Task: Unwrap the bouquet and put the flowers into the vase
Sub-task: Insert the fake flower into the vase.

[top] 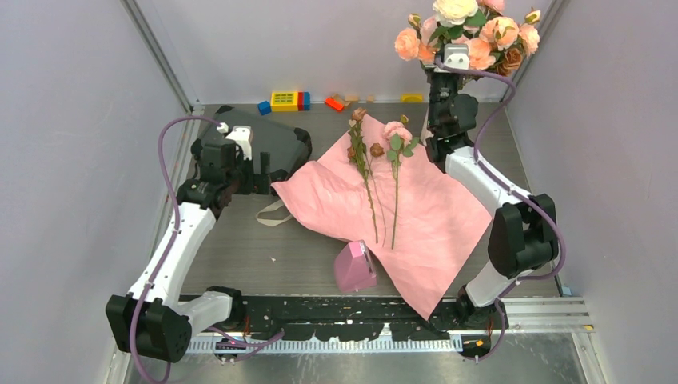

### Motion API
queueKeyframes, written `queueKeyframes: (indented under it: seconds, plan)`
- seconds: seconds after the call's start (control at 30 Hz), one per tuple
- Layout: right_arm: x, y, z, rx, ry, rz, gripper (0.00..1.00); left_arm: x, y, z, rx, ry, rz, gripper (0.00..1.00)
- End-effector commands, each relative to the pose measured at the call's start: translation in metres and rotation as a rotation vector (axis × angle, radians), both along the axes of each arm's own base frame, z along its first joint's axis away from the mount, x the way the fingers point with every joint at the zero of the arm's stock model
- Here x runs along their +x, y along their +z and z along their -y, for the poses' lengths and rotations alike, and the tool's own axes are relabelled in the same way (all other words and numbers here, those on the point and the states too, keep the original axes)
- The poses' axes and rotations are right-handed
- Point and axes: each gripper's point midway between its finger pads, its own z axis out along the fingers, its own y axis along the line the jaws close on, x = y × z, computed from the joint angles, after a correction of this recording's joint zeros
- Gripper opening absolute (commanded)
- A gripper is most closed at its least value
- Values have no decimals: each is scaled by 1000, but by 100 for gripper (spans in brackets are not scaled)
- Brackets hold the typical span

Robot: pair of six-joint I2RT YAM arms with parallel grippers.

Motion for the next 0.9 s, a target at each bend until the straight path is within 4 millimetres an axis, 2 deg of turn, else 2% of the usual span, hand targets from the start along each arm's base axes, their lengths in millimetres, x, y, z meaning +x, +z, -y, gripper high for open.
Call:
queueKeyframes:
  seconds: [0.0, 0.13, 0.33, 0.73, 0.83, 0.87]
  plan:
    - [-5, 18, 9, 28, -22, -42, 0, 1, 13, 1, -4, -15, 58, 97]
    - [-3, 33, 6, 12, -12, -56, 0, 1, 14, 1, -5, -15, 61, 97]
    - [3, 39, 12, 27, -13, -53, 0, 0, 16, 2, -9, -17, 69, 97]
    - [13, 0, 20, 58, -10, -87, 0, -1, 16, 1, -7, -16, 67, 97]
    - [12, -7, 21, 53, -15, -84, 0, 0, 16, 1, -7, -16, 68, 97]
    - [10, -3, 22, 55, -18, -63, 0, -1, 15, 1, -6, -16, 66, 97]
